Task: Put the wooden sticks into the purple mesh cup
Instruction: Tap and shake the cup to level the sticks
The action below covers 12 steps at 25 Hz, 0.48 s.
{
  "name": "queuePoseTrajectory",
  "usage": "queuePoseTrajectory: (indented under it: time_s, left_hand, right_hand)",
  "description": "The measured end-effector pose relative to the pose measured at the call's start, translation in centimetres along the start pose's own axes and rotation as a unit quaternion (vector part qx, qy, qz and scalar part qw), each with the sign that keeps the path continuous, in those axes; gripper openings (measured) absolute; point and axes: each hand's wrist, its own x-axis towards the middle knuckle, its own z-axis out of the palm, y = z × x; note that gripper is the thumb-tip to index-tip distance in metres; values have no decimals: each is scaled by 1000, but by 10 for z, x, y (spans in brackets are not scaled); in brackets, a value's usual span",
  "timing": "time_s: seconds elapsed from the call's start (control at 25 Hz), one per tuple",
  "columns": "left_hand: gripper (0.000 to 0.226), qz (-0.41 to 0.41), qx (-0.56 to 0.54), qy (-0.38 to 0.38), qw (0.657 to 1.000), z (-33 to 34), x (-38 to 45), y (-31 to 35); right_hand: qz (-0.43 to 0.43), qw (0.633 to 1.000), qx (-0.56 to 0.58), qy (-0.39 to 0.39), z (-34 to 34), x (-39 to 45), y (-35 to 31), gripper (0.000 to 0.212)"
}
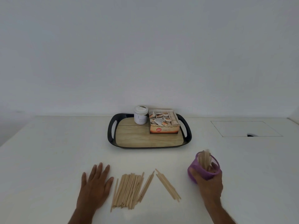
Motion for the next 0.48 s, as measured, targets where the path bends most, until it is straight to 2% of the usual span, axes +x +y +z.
queuePoseTrajectory:
  time_s: [0.08, 0.2, 0.24, 0.32, 0.44, 0.48]
  left_hand:
    - [92, 1, -6, 1, 1000, 1, 1, -1]
    - [82, -3, -17, 0, 1000, -1, 0, 1]
    - [82, -4, -20, 0, 1000, -2, -1, 2]
    - [84, -3, -23, -1, 1000, -3, 0, 2]
    - [86, -3, -26, -1, 1000, -4, -1, 3]
    - [86, -4, -26, -1, 1000, -4, -1, 3]
  right_hand:
    - [-42, 998, -28, -29, 4, -4, 1, 88]
    - [-10, 1000, 7, 27, 10, -11, 0, 87]
    - [-11, 1000, 9, 24, 11, -13, -2, 88]
    - [-66, 997, -27, -11, 14, -15, -1, 90]
    - [-40, 998, 10, 41, 13, -12, -8, 90]
    - [-52, 998, 5, 29, 13, -11, -11, 89]
